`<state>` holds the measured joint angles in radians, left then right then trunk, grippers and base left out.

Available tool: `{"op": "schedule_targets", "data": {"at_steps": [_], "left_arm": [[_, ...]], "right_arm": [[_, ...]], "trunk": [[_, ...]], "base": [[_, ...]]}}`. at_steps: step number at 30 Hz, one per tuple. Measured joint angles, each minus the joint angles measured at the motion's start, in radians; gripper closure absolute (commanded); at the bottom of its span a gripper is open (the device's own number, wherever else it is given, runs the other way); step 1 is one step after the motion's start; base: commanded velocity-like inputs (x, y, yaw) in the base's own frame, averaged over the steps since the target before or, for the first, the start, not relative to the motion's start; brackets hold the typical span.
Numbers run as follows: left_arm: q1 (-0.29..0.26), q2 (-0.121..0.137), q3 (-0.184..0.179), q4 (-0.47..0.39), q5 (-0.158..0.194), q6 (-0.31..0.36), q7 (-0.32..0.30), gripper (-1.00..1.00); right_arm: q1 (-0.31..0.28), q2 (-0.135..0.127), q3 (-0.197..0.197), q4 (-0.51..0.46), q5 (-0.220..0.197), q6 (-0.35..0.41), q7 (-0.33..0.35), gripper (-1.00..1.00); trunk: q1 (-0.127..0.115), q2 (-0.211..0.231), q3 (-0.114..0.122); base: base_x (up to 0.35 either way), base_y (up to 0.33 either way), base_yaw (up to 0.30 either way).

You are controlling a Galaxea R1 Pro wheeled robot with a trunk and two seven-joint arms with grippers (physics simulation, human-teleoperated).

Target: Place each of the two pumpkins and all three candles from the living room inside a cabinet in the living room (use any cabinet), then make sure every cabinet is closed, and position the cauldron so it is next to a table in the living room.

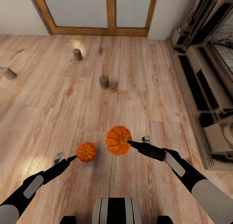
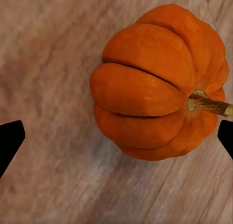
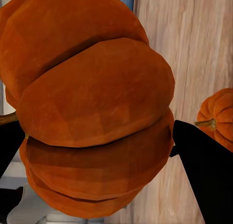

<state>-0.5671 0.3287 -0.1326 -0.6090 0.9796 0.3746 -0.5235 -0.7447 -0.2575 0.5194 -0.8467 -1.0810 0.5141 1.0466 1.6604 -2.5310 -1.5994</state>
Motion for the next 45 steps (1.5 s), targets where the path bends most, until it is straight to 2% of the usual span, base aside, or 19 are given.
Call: {"op": "schedule_targets", "data": {"at_steps": [6,24,27,33,43,45], "left_arm": [[0.0,0.001,0.0,0.0,0.0,0.0,0.0,-1.0],[0.0,0.002,0.002,0.001,0.001,0.0,0.0,-1.0],[0.0,0.002,0.002,0.0,0.001,0.0,0.0,-1.0],[0.0,0.002,0.002,0.0,0.001,0.0,0.0,-1.0],[0.0,0.002,0.002,0.0,0.001,0.0,-0.001,-1.0],[0.0,0.002,0.002,0.0,0.001,0.0,-0.001,-1.0]], "right_arm": [[0.0,0.0,0.0,0.0,0.0,0.0,0.0,1.0],[0.0,-0.001,0.0,0.0,0.0,0.0,0.0,1.0],[0.0,-0.001,0.0,0.0,0.001,-0.002,0.0,1.0],[0.0,0.0,0.0,0.0,0.0,0.0,0.0,1.0],[0.0,0.0,0.0,0.0,0.001,-0.002,0.0,1.0],[0.0,0.0,0.0,0.0,0.0,0.0,0.0,1.0]], "trunk": [[0.0,0.0,0.0],[0.0,0.0,0.0],[0.001,-0.001,-0.011],[0.001,-0.001,-0.012],[0.005,-0.003,-0.042],[0.005,-0.003,-0.043]], "base": [[0.146,-0.002,0.0],[0.005,-0.043,0.0],[0.0,-0.001,0.0],[0.0,0.0,0.0],[0.0,0.0,0.0],[0.0,0.0,0.0]]}}
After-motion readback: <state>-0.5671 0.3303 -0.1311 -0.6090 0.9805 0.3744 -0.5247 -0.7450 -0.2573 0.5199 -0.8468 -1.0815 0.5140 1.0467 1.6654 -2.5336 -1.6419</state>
